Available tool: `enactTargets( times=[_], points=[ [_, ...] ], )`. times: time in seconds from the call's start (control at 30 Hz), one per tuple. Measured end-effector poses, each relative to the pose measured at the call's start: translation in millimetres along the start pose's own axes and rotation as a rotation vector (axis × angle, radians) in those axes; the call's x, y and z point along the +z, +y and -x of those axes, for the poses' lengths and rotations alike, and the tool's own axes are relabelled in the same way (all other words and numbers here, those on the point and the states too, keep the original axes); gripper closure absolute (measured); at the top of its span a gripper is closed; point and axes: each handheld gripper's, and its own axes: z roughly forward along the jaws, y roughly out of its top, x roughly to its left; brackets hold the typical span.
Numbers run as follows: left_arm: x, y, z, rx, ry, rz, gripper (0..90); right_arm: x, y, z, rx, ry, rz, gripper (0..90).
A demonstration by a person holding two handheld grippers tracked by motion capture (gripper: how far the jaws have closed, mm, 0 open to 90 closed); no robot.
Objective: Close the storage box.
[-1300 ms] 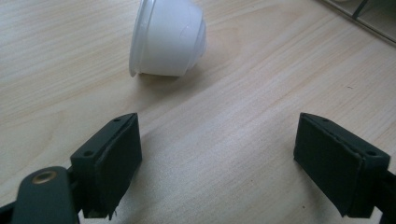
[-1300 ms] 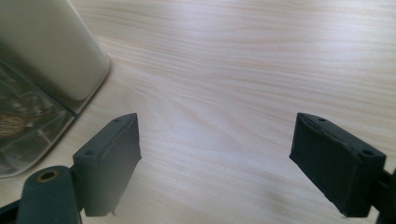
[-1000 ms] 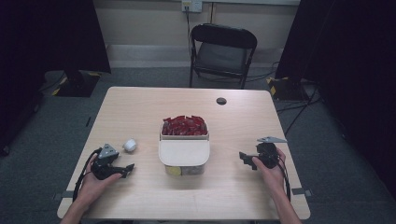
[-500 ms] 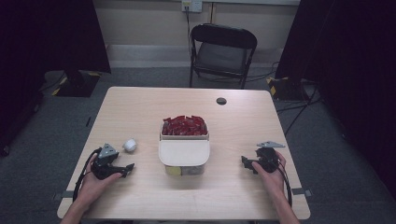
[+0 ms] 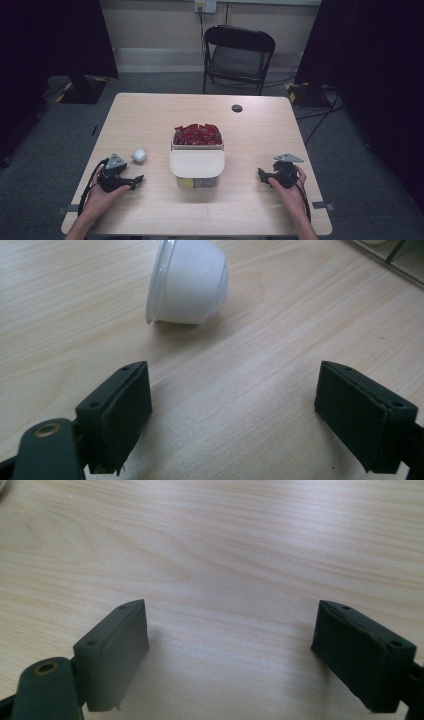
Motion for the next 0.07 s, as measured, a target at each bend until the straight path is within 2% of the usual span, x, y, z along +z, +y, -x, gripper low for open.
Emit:
enactTargets(
  times=[0.07],
  points=[
    [0.0,0.0,0.0,0.000,0.000,0.000,14.7,0.0,0.0,0.0,0.000,0.000,0.000,14.2]
  ],
)
